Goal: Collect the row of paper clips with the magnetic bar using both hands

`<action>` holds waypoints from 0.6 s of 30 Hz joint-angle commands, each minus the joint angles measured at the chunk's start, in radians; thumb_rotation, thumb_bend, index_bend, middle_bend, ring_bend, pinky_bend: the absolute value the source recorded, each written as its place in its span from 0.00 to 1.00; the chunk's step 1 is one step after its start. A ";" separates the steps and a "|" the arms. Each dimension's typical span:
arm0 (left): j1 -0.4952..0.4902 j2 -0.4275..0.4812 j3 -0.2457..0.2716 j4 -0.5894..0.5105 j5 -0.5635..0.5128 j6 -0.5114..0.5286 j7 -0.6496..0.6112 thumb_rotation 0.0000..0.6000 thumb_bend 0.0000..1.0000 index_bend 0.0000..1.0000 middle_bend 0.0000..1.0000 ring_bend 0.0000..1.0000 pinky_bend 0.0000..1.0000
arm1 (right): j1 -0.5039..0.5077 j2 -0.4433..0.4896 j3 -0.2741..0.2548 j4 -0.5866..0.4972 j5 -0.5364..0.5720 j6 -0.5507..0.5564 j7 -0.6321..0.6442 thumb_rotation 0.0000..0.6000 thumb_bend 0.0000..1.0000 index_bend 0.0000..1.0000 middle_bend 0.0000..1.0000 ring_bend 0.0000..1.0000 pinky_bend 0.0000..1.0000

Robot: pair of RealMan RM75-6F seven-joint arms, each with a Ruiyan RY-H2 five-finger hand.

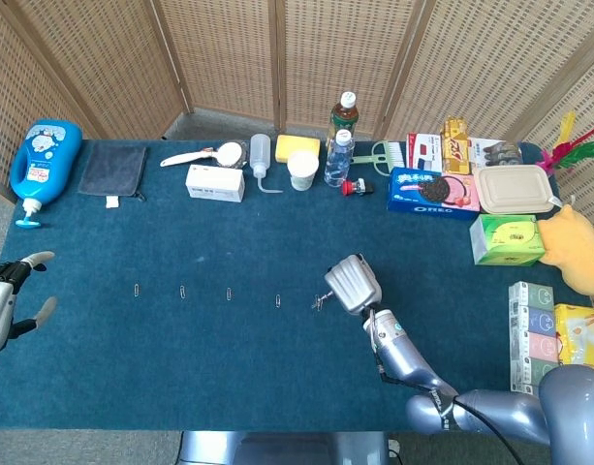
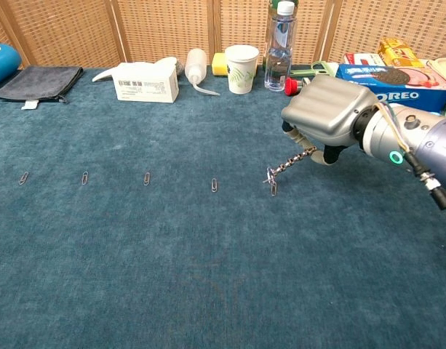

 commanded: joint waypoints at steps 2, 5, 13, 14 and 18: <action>0.000 0.000 0.000 0.002 0.001 0.000 -0.001 1.00 0.51 0.24 0.38 0.39 0.48 | 0.006 -0.013 -0.011 0.022 0.006 -0.003 -0.006 1.00 0.40 0.66 0.77 0.87 0.77; 0.000 0.000 0.001 0.003 -0.001 -0.002 0.000 1.00 0.51 0.24 0.38 0.39 0.48 | 0.007 -0.022 -0.018 0.040 0.013 -0.008 -0.003 1.00 0.40 0.66 0.77 0.87 0.77; 0.000 0.001 0.001 0.004 0.000 -0.003 -0.002 1.00 0.51 0.24 0.38 0.39 0.48 | 0.014 -0.037 -0.030 0.070 0.032 -0.022 -0.004 1.00 0.40 0.66 0.77 0.86 0.77; 0.001 0.000 0.001 0.004 -0.001 -0.003 -0.002 1.00 0.51 0.24 0.38 0.39 0.48 | 0.016 -0.037 -0.031 0.071 0.032 -0.022 -0.007 1.00 0.40 0.66 0.77 0.86 0.77; 0.002 0.000 0.001 0.007 -0.002 -0.004 -0.004 1.00 0.51 0.24 0.38 0.39 0.48 | 0.020 -0.028 -0.026 0.058 0.038 -0.019 -0.003 1.00 0.40 0.66 0.77 0.86 0.77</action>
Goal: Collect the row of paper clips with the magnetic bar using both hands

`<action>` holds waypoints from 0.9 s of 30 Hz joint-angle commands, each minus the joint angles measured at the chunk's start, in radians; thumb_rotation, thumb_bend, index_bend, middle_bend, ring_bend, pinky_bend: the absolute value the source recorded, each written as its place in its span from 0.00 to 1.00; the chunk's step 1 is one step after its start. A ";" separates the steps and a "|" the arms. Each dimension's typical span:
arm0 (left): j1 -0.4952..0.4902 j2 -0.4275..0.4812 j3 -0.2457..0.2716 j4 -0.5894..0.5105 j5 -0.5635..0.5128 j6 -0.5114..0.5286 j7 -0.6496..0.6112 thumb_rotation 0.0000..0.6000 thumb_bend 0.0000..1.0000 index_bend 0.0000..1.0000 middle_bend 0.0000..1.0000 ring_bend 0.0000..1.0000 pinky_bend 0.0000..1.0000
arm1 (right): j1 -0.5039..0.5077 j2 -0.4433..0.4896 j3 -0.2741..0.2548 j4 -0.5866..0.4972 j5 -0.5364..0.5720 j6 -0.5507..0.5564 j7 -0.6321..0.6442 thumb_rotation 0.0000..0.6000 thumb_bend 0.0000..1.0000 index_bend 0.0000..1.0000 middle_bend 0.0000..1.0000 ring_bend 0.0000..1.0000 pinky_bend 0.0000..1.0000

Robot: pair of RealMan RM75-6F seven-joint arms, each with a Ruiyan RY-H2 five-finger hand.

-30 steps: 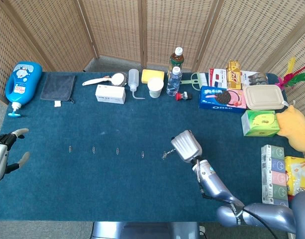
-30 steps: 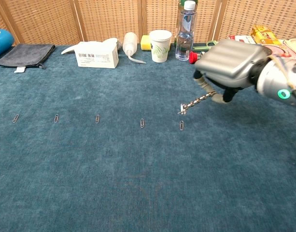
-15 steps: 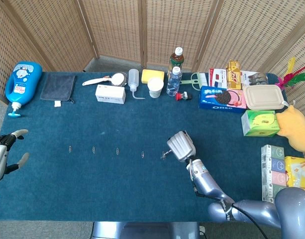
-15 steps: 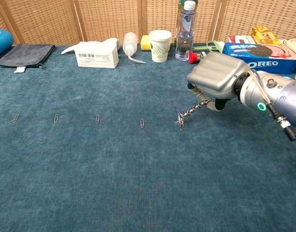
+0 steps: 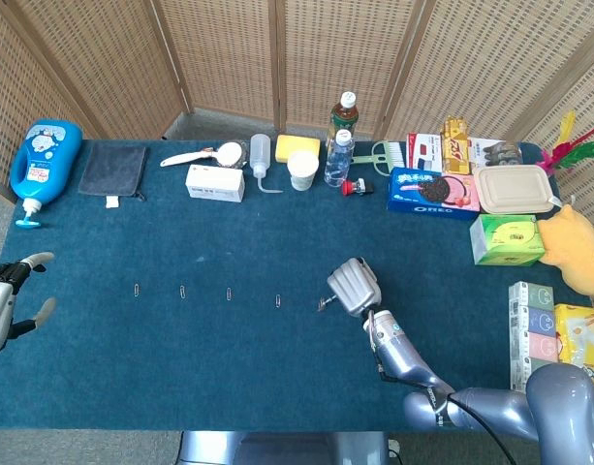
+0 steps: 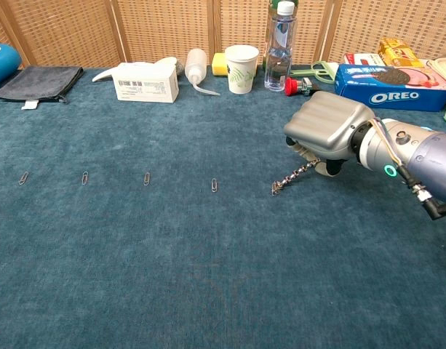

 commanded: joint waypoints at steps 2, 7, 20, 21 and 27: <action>-0.001 -0.001 -0.001 0.001 0.001 0.000 0.000 1.00 0.51 0.24 0.38 0.39 0.48 | 0.005 0.022 0.022 -0.042 -0.005 0.023 0.014 1.00 0.40 0.66 0.77 0.86 0.77; -0.003 -0.004 -0.001 0.002 0.002 -0.002 0.001 1.00 0.51 0.24 0.38 0.39 0.48 | 0.011 0.048 0.042 -0.098 -0.005 0.041 0.017 1.00 0.40 0.65 0.77 0.86 0.77; -0.012 -0.013 0.000 0.012 0.004 -0.018 -0.006 1.00 0.51 0.24 0.38 0.39 0.48 | 0.080 0.003 0.099 -0.149 0.086 0.041 -0.007 1.00 0.40 0.65 0.77 0.86 0.77; -0.012 -0.014 0.001 0.014 0.005 -0.018 -0.008 1.00 0.51 0.24 0.38 0.39 0.48 | 0.086 -0.004 0.101 -0.146 0.090 0.042 -0.011 1.00 0.40 0.65 0.77 0.86 0.77; -0.006 -0.015 0.004 0.021 0.004 -0.012 -0.018 1.00 0.51 0.24 0.38 0.39 0.48 | 0.131 -0.059 0.116 -0.104 0.127 0.037 -0.031 1.00 0.40 0.65 0.77 0.86 0.77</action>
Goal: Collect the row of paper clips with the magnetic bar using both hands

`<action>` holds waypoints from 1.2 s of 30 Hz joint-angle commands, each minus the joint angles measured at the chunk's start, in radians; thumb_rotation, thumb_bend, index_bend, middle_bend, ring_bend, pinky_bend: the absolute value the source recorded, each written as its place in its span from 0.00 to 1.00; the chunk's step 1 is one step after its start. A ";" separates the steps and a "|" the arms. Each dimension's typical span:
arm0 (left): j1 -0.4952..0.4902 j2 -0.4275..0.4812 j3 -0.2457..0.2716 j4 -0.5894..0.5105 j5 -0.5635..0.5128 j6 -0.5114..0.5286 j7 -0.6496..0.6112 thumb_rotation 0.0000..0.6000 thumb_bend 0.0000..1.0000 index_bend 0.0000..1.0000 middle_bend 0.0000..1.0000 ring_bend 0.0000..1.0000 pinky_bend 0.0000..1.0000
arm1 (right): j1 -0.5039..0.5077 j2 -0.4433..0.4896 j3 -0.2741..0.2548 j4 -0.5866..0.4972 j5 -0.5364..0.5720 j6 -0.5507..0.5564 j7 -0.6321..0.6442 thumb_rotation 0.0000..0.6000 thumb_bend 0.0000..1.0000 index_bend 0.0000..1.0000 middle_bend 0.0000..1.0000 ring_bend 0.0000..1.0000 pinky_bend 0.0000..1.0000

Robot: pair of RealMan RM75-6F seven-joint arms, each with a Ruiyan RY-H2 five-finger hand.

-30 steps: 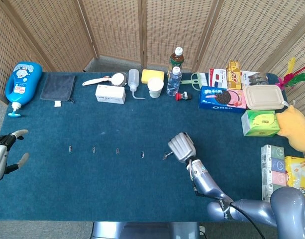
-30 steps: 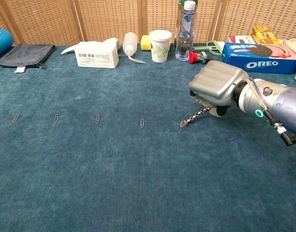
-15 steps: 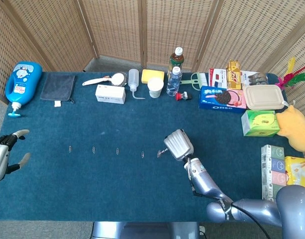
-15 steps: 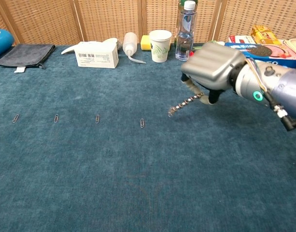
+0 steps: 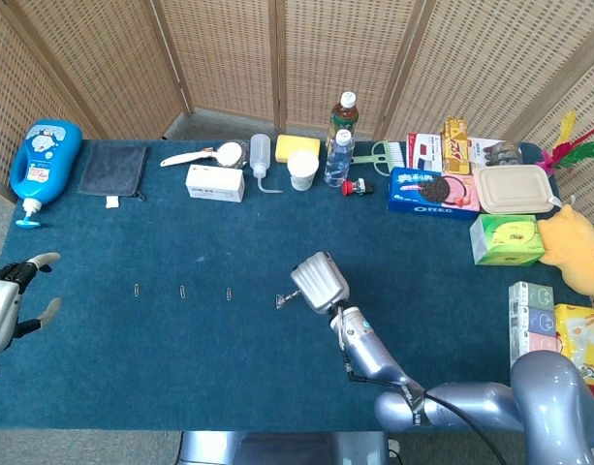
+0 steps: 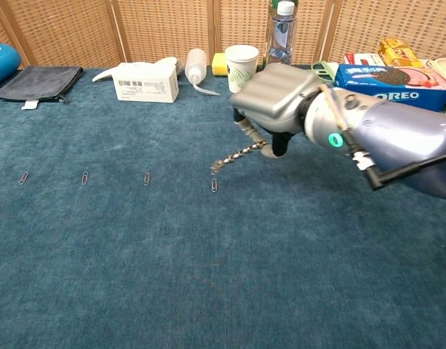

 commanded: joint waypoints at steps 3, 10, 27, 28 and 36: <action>0.006 0.001 0.005 0.003 -0.001 0.004 -0.003 1.00 0.51 0.24 0.38 0.39 0.48 | 0.034 -0.041 0.013 0.045 0.032 -0.008 -0.018 1.00 0.40 0.65 0.76 0.86 0.77; 0.017 0.008 0.008 0.005 -0.004 0.013 -0.006 1.00 0.51 0.24 0.38 0.39 0.48 | 0.071 -0.087 0.000 0.122 0.052 -0.026 -0.033 1.00 0.40 0.64 0.76 0.86 0.77; 0.020 0.013 0.007 -0.003 -0.006 0.014 0.000 1.00 0.51 0.24 0.38 0.39 0.48 | 0.103 -0.143 -0.031 0.219 0.074 -0.062 -0.032 1.00 0.40 0.64 0.76 0.85 0.77; 0.020 0.013 0.007 -0.003 -0.005 0.014 0.001 1.00 0.51 0.24 0.38 0.39 0.48 | 0.104 -0.144 -0.031 0.219 0.074 -0.063 -0.030 1.00 0.40 0.64 0.76 0.85 0.77; 0.018 0.009 0.006 0.001 -0.006 0.010 0.000 1.00 0.51 0.24 0.38 0.39 0.48 | 0.111 -0.138 -0.034 0.207 0.084 -0.066 -0.034 1.00 0.40 0.47 0.68 0.81 0.77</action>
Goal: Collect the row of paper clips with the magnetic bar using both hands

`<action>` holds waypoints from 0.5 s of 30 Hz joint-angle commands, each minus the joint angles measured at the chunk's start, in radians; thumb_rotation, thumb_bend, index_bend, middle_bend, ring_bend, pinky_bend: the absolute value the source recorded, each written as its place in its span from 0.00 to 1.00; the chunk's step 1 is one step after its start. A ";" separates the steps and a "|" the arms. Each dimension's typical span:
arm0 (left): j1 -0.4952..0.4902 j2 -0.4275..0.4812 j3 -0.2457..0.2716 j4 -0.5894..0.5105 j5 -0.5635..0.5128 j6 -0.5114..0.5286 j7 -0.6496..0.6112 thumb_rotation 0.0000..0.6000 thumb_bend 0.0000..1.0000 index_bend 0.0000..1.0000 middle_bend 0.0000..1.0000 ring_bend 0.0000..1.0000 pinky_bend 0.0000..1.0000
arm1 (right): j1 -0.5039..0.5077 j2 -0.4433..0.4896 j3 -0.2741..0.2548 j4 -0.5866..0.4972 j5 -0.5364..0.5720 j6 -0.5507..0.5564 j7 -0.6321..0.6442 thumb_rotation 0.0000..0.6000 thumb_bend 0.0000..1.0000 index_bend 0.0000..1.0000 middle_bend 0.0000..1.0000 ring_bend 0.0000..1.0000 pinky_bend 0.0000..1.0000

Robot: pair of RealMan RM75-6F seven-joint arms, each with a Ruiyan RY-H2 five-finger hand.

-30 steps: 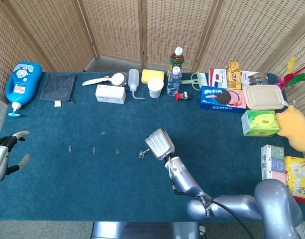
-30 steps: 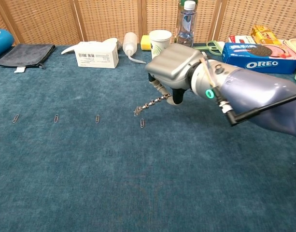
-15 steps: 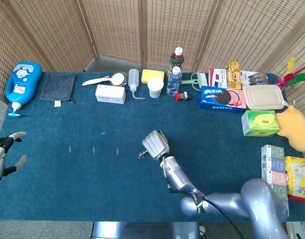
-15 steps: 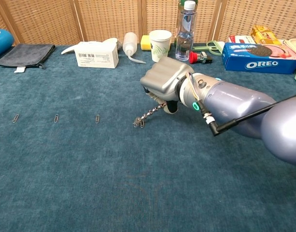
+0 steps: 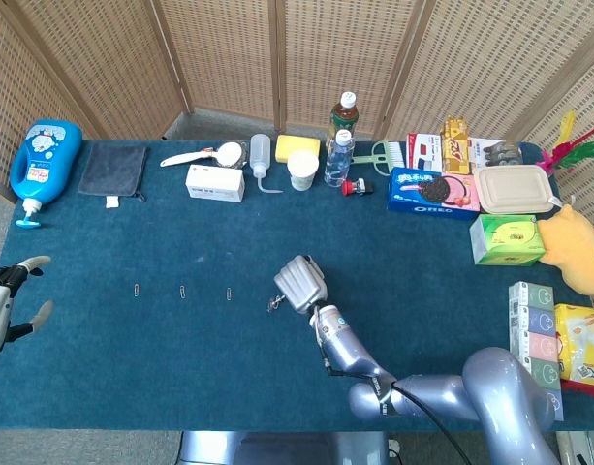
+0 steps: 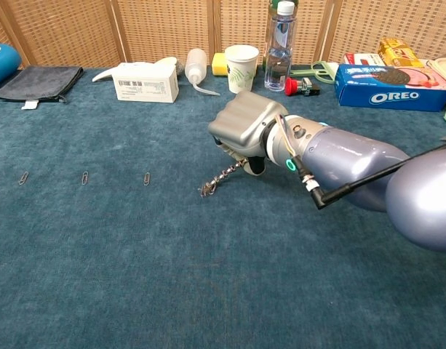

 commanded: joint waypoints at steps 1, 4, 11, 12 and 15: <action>0.000 0.000 0.000 0.002 -0.001 0.000 -0.001 1.00 0.51 0.23 0.38 0.39 0.48 | 0.002 0.008 0.001 -0.013 0.004 -0.002 0.002 1.00 0.40 0.44 0.66 0.80 0.76; 0.000 -0.001 -0.002 0.004 -0.003 -0.001 -0.004 1.00 0.51 0.23 0.38 0.39 0.48 | 0.004 0.029 0.000 -0.037 -0.004 0.002 0.004 1.00 0.41 0.37 0.62 0.79 0.76; -0.002 -0.006 -0.001 0.007 0.002 -0.003 -0.008 1.00 0.51 0.23 0.38 0.39 0.48 | 0.003 0.073 -0.010 -0.088 -0.025 0.012 0.016 1.00 0.41 0.30 0.57 0.72 0.76; -0.003 -0.006 0.000 0.007 0.003 -0.004 -0.008 1.00 0.51 0.23 0.38 0.39 0.48 | 0.000 0.084 -0.011 -0.101 -0.029 0.016 0.022 1.00 0.41 0.30 0.56 0.71 0.76; -0.010 -0.006 0.003 0.007 0.016 -0.011 -0.004 1.00 0.51 0.23 0.38 0.39 0.48 | -0.026 0.143 -0.010 -0.162 -0.060 0.056 0.058 1.00 0.41 0.30 0.54 0.66 0.75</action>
